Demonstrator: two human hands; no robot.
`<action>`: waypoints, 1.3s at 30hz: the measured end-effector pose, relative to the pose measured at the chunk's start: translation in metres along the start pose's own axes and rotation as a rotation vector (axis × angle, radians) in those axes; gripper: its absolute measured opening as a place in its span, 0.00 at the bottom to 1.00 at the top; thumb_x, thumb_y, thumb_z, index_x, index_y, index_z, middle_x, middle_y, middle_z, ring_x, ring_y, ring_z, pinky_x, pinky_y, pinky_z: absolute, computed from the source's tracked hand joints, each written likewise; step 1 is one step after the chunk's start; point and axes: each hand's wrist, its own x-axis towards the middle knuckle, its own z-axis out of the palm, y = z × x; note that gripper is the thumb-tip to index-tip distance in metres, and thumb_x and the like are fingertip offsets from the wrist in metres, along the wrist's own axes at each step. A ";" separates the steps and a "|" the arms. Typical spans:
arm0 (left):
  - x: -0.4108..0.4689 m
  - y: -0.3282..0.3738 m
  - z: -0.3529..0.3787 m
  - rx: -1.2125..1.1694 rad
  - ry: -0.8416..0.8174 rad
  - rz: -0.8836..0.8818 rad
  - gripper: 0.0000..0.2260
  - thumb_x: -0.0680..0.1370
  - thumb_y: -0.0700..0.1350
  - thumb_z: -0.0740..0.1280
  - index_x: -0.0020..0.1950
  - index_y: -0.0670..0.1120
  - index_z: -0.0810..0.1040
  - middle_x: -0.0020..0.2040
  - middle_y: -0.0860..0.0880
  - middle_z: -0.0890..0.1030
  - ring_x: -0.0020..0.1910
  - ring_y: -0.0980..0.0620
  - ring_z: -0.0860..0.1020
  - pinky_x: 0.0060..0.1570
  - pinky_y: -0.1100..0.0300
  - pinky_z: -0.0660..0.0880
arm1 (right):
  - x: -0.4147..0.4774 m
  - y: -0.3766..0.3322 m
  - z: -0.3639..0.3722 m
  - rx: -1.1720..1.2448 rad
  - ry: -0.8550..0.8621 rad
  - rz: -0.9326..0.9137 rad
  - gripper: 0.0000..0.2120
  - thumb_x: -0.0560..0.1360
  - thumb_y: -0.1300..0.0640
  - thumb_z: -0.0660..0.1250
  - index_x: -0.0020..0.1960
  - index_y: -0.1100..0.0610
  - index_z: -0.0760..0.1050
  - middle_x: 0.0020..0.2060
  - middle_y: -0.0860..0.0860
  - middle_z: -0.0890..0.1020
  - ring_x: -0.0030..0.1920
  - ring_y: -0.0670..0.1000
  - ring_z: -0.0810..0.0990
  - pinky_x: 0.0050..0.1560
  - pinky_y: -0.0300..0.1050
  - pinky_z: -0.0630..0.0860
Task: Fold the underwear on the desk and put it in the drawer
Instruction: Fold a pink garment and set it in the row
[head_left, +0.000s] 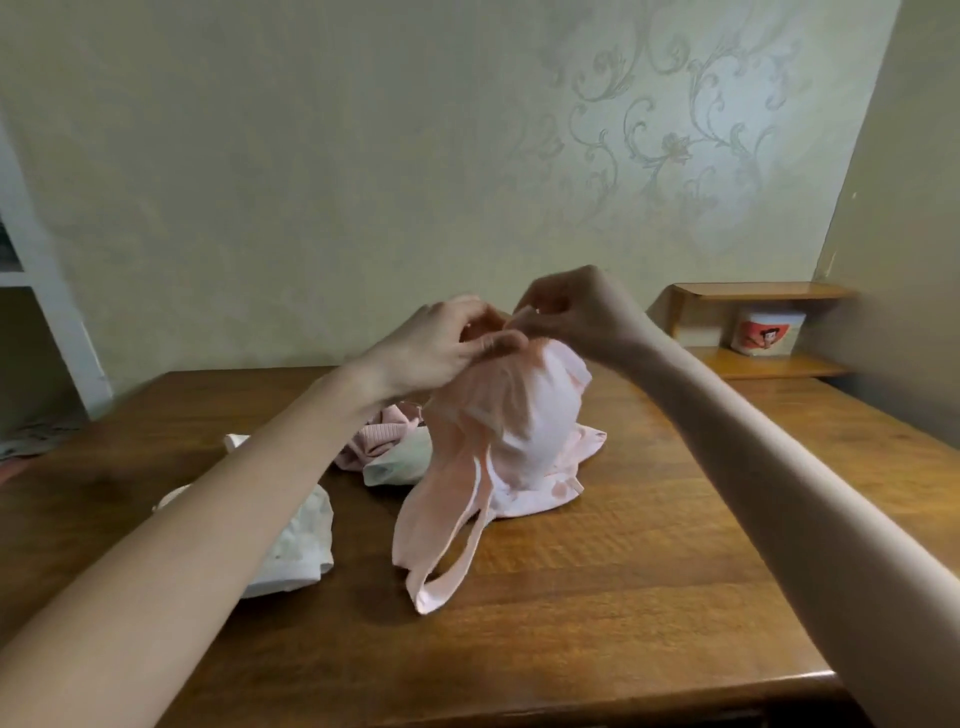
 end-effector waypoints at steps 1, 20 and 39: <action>0.001 0.002 0.000 0.002 0.017 -0.024 0.25 0.68 0.59 0.69 0.56 0.43 0.79 0.50 0.49 0.78 0.50 0.52 0.76 0.43 0.75 0.68 | 0.004 -0.001 0.003 -0.038 0.043 -0.027 0.04 0.69 0.52 0.73 0.41 0.52 0.83 0.34 0.49 0.75 0.38 0.48 0.74 0.38 0.43 0.68; -0.015 -0.034 -0.013 -0.554 -0.090 -0.214 0.16 0.70 0.43 0.71 0.53 0.35 0.77 0.47 0.41 0.80 0.46 0.47 0.78 0.48 0.55 0.75 | -0.002 0.008 0.007 0.440 -0.005 0.144 0.11 0.65 0.58 0.77 0.32 0.61 0.76 0.28 0.52 0.74 0.32 0.46 0.71 0.33 0.41 0.65; -0.063 -0.092 -0.005 -0.786 -0.259 -0.608 0.20 0.76 0.56 0.62 0.62 0.45 0.74 0.55 0.38 0.82 0.54 0.44 0.81 0.48 0.53 0.78 | -0.003 0.081 0.015 1.186 0.046 0.595 0.13 0.65 0.60 0.71 0.48 0.61 0.75 0.45 0.56 0.80 0.44 0.54 0.79 0.49 0.47 0.75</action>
